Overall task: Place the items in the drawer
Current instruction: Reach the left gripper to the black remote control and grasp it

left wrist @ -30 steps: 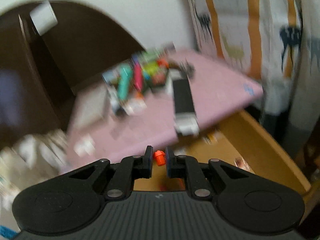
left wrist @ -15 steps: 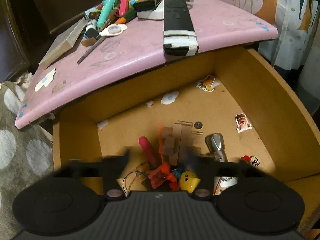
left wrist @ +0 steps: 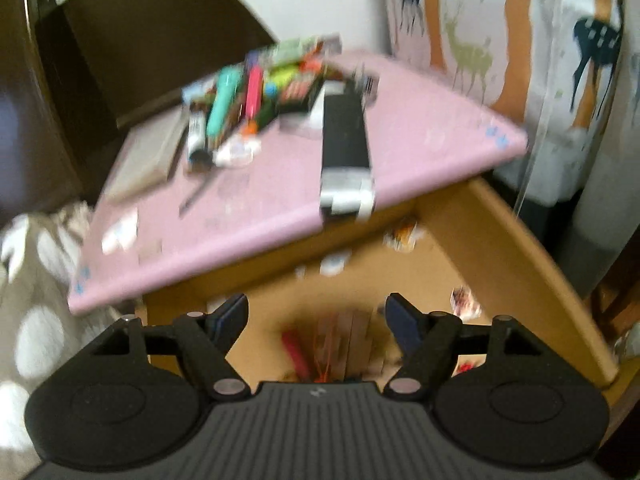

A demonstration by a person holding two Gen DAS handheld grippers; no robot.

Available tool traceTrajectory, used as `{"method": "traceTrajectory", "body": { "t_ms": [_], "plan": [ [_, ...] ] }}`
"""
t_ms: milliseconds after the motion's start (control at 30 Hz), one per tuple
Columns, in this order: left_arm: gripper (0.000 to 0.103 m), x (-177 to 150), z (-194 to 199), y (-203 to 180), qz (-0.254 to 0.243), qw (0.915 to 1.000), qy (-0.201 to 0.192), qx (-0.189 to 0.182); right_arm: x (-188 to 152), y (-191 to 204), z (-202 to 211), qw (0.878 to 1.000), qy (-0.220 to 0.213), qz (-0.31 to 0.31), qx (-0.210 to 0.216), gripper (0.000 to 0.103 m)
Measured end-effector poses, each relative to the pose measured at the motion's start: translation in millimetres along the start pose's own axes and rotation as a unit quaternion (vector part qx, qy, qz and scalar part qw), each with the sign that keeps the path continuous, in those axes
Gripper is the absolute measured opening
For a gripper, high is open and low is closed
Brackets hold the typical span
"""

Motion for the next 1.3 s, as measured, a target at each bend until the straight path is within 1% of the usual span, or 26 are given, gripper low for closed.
{"method": "traceTrajectory", "body": {
  "t_ms": [167,300,500,700,733,767,800,867,900,933,967,1033,1133,1300],
  "plan": [
    [0.075,39,-13,-10,-0.008,0.9993,-0.035,-0.01,-1,0,0,1.0,-0.001,0.0,0.0,0.042],
    [0.075,61,-35,-16,-0.009,0.9988,-0.047,-0.01,-1,0,0,1.0,-0.002,-0.001,0.0,0.042],
    [0.075,80,-74,-17,-0.005,0.9991,-0.041,-0.013,-1,1,-1,1.0,-0.003,-0.001,0.001,0.042],
    [0.075,83,-97,-14,0.005,0.9993,-0.03,-0.022,-1,1,-1,1.0,-0.004,0.0,0.002,0.042],
    [0.073,83,-100,-14,0.006,0.9993,-0.029,-0.023,-1,1,-1,1.0,-0.004,-0.001,0.002,0.042],
    [0.067,83,-103,-13,0.01,0.9993,-0.027,-0.025,-1,1,-1,1.0,-0.005,-0.001,0.002,0.042],
    [0.064,84,-105,-11,0.016,0.9992,-0.024,-0.027,-1,1,-1,1.0,-0.005,-0.001,0.002,0.042],
    [0.051,83,-109,-9,0.027,0.9991,-0.018,-0.027,-1,1,0,1.0,-0.004,-0.001,0.001,0.042],
    [0.047,83,-110,-9,0.03,0.9991,-0.016,-0.027,-1,1,0,1.0,-0.004,-0.001,0.001,0.042],
    [0.039,82,-111,-8,0.031,0.999,-0.015,-0.029,-1,1,0,1.0,-0.004,-0.001,0.001,0.042],
    [0.036,82,-110,-9,0.031,0.999,-0.015,-0.029,-1,1,0,1.0,-0.004,0.0,0.001,0.042],
    [0.035,82,-107,-10,0.024,0.9993,-0.014,-0.024,-1,1,0,1.0,-0.004,0.0,0.002,0.042],
    [0.035,78,-97,-11,0.014,0.9994,-0.018,-0.026,-1,1,0,1.0,-0.004,0.001,0.002,0.042],
    [0.035,67,-64,-2,0.008,0.9993,-0.027,-0.026,-1,1,0,1.0,-0.003,0.002,0.002,0.042]
  ]
}}
Point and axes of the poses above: each gripper's, at about its wrist camera, not at the fingertips, and z roughly against the way its jaws point, y to its left, x to its top, the point moved 1 cm from there along -z, roughly the way its jaws point, and after that the axes turned 6 degrees about -y, right-handed, at the moved point
